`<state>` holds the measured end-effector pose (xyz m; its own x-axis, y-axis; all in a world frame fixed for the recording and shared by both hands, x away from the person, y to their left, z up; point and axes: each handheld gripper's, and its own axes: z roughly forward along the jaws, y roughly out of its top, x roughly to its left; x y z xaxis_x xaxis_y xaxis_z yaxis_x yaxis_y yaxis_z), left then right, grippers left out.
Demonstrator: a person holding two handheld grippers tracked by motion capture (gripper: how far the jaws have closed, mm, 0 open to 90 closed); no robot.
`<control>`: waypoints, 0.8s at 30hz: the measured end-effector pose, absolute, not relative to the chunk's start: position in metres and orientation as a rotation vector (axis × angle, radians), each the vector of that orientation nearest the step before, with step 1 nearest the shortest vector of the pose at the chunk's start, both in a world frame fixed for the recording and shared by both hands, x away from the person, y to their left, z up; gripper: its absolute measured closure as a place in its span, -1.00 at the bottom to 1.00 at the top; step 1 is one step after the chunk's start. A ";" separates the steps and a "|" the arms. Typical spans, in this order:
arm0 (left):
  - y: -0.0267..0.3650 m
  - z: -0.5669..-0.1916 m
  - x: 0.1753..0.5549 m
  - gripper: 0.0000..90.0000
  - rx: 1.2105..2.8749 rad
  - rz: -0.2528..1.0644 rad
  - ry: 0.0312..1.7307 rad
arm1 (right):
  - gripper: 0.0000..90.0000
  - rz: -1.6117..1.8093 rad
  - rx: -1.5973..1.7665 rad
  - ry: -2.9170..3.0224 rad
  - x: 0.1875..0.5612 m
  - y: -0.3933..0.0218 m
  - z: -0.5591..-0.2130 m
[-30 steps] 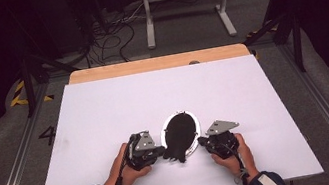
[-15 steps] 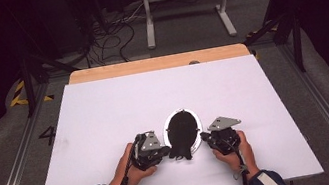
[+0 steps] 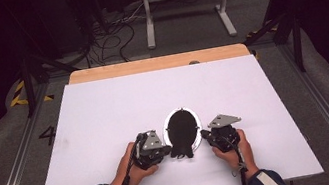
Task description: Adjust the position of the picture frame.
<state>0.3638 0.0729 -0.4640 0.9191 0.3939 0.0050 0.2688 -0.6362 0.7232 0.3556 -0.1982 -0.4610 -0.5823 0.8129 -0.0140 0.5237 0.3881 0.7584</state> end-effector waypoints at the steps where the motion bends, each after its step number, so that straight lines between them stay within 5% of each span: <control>1: 0.073 -0.464 0.364 0.94 2.302 0.221 0.455 | 1.00 1.028 1.148 2.270 0.356 -0.198 -0.461; 14: 0.090 -0.457 0.363 0.80 2.277 0.251 0.457 | 0.76 1.036 1.104 2.319 0.352 -0.204 -0.459; 24: 0.122 -0.446 0.358 0.69 2.250 0.325 0.492 | 0.75 1.081 1.042 2.325 0.342 -0.209 -0.447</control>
<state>0.3582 0.1223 -0.4458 0.8917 0.4467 0.0734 0.2435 -0.6100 0.7541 0.3424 -0.2089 -0.4469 -0.6573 0.7533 -0.0232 0.4679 0.4321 0.7709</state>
